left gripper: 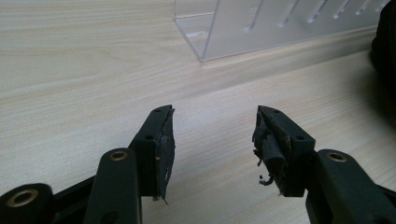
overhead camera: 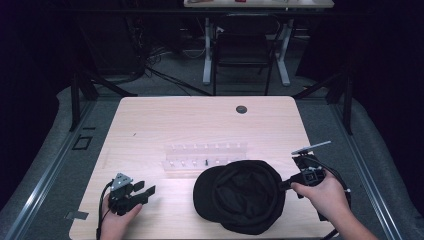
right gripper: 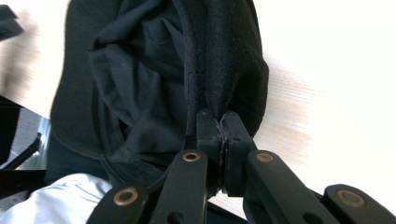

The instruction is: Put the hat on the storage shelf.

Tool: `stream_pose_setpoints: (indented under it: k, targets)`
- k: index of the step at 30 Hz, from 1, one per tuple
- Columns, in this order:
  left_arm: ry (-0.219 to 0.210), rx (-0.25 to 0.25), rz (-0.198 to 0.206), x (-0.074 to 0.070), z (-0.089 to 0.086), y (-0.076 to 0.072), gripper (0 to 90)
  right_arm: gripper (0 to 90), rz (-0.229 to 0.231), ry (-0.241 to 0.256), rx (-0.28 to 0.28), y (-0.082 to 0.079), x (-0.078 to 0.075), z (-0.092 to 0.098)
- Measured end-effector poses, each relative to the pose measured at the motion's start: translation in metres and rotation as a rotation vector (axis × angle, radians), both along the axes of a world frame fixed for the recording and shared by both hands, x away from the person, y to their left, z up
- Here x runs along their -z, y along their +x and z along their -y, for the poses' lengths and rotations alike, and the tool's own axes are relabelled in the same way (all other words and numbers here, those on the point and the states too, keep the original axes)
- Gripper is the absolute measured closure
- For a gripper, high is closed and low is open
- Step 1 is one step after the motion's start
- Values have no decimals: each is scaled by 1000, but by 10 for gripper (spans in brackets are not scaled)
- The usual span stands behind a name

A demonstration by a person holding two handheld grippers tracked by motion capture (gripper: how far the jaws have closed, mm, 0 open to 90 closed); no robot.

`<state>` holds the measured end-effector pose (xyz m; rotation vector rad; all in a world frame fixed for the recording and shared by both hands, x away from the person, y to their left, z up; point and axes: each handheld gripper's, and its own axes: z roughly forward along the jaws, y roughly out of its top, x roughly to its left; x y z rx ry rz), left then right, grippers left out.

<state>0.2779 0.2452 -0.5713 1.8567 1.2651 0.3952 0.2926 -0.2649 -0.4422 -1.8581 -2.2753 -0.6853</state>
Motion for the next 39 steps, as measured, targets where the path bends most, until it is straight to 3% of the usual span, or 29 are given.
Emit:
stream_pose_setpoints:
  k: [3,4,5,6,10,13,28,32,37,39]
  targets:
    - [1,-1,1,0,0,0,479,884,-12,30,-12,-1,-6,0]
    - [1,-1,1,1,0,0,479,884,2,47,19,-2,-6,-2]
    - [1,0,-2,0,0,0,479,884,1,47,-2,-1,-8,-1]
    - [1,-1,0,1,0,0,479,884,3,61,14,-2,-9,-2]
    - [3,3,-4,1,1,0,479,886,17,82,-19,-1,-17,-2]
    - [2,2,-5,1,1,1,479,887,28,109,-14,-1,-22,-3]
    - [4,2,-7,1,0,1,479,887,23,152,-41,1,-39,-11]
    - [2,1,-6,1,0,1,479,887,14,200,-27,2,-44,-12]
    - [1,0,-3,1,1,1,479,887,13,202,-41,3,-54,-15]
    - [-1,-1,-4,1,0,1,479,887,20,224,-43,3,-57,-16]
